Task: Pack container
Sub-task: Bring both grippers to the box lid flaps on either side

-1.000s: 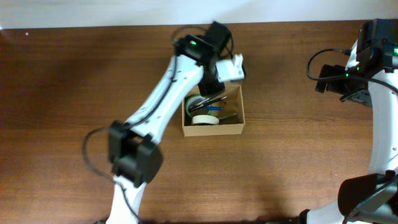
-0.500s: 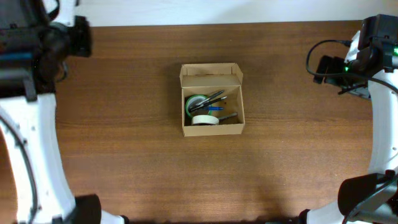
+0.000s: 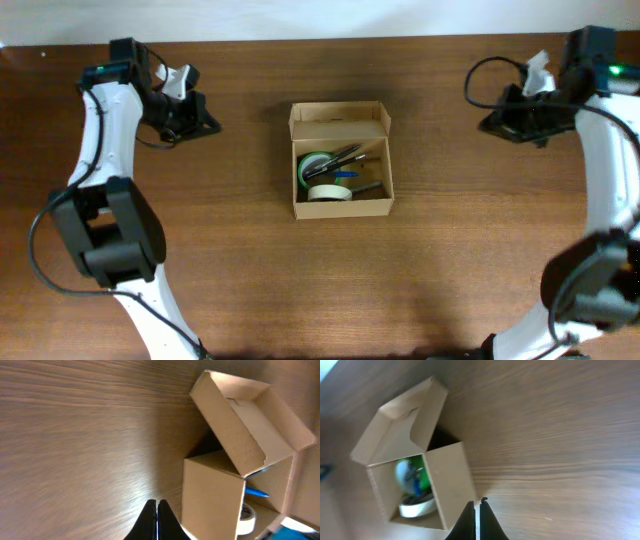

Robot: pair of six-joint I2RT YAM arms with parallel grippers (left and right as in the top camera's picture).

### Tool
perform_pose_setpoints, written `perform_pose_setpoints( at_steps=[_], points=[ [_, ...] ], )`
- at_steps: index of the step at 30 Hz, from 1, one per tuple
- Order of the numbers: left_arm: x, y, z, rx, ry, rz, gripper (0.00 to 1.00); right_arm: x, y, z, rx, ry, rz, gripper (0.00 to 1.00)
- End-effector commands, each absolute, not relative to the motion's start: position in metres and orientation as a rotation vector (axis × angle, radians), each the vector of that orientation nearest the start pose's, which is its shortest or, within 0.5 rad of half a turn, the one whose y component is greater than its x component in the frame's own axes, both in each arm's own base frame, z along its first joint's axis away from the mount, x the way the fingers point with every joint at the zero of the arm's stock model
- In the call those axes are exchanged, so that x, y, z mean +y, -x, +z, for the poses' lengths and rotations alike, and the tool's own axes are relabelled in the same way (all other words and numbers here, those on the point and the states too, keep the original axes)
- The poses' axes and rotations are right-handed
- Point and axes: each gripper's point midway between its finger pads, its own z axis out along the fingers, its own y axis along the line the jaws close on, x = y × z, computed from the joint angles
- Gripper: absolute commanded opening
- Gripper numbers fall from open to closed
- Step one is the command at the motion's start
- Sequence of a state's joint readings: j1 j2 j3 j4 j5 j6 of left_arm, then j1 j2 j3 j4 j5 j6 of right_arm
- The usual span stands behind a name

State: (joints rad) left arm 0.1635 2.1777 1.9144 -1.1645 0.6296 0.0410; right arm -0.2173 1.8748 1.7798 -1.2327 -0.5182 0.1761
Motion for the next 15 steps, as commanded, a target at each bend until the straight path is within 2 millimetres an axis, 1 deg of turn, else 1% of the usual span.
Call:
perform_pose_setpoints(
  at_steps=[1, 3, 4, 5, 8, 9, 11, 13, 15],
  points=[
    [-0.052, -0.472, 0.102, 2.695, 0.048, -1.200, 0.02, 0.027, -0.422, 0.155, 2.758, -0.475, 1.129, 0.04],
    [-0.053, -0.474, 0.088, 2.710, 0.072, -1.217, 0.02, 0.032, -0.427, 0.137, 2.769, -0.504, 1.217, 0.04],
    [-0.055, -0.475, 0.081, 2.721, 0.076, -1.223, 0.02, 0.034, -0.429, 0.124, 2.784, -0.525, 1.249, 0.04],
    [-0.056, -0.475, 0.074, 2.731, 0.079, -1.229, 0.02, 0.036, -0.429, 0.116, 2.795, -0.537, 1.268, 0.04],
    [-0.064, -0.473, 0.049, 2.787, 0.117, -1.243, 0.02, 0.044, -0.427, 0.081, 2.863, -0.588, 1.320, 0.04],
    [-0.068, -0.473, 0.042, 2.800, 0.128, -1.252, 0.02, 0.046, -0.427, 0.073, 2.873, -0.598, 1.335, 0.04],
    [-0.080, -0.473, 0.032, 2.806, 0.131, -1.292, 0.02, 0.052, -0.427, 0.058, 2.890, -0.587, 1.376, 0.04],
    [-0.095, -0.473, 0.027, 2.791, 0.103, -1.350, 0.02, 0.060, -0.427, 0.046, 2.900, -0.577, 1.416, 0.04],
    [-0.109, -0.474, 0.022, 2.784, 0.055, -1.368, 0.02, 0.069, -0.428, 0.038, 2.897, -0.564, 1.458, 0.04]
  ],
)
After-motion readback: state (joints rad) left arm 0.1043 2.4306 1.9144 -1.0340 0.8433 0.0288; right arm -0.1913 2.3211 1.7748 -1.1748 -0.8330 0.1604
